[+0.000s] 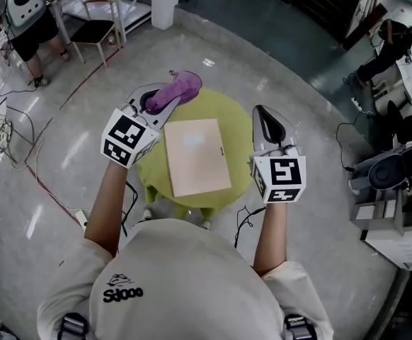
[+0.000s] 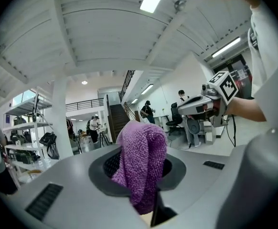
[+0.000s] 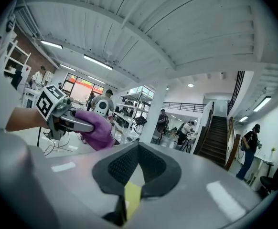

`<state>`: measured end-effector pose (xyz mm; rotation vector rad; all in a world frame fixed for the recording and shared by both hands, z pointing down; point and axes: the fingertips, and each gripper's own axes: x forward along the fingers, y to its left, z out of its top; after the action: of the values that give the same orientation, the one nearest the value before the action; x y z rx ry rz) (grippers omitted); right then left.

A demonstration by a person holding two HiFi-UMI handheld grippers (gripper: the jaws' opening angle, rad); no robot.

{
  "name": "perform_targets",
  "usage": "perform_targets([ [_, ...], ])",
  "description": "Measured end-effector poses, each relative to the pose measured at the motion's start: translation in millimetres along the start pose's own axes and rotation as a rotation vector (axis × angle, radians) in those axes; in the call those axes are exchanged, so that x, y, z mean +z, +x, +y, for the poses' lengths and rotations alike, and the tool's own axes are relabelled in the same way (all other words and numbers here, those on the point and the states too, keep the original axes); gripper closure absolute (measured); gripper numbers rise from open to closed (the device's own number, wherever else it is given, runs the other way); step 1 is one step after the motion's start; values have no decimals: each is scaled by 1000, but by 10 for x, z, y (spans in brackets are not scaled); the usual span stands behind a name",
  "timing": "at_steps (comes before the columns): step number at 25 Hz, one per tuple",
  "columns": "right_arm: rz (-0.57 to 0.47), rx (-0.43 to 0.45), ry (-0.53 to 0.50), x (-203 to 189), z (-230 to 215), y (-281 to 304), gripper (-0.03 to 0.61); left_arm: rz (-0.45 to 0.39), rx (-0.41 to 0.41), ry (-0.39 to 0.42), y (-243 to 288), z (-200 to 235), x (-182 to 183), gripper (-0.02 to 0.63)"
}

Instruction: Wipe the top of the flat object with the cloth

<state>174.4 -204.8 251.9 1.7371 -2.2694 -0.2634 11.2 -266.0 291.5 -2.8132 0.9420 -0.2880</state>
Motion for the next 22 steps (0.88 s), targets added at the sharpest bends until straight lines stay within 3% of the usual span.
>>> perform_targets([
  [3,-12,-1,-7,75,-60,26,569,-14,9,50,43,-13,155,545],
  [8,-22,4,-21,177,-42,87,568,-70,22,55,5,49,436,545],
  [22,-10,17,-47,216,23,141,569,-57,9,39,67,45,347,545],
])
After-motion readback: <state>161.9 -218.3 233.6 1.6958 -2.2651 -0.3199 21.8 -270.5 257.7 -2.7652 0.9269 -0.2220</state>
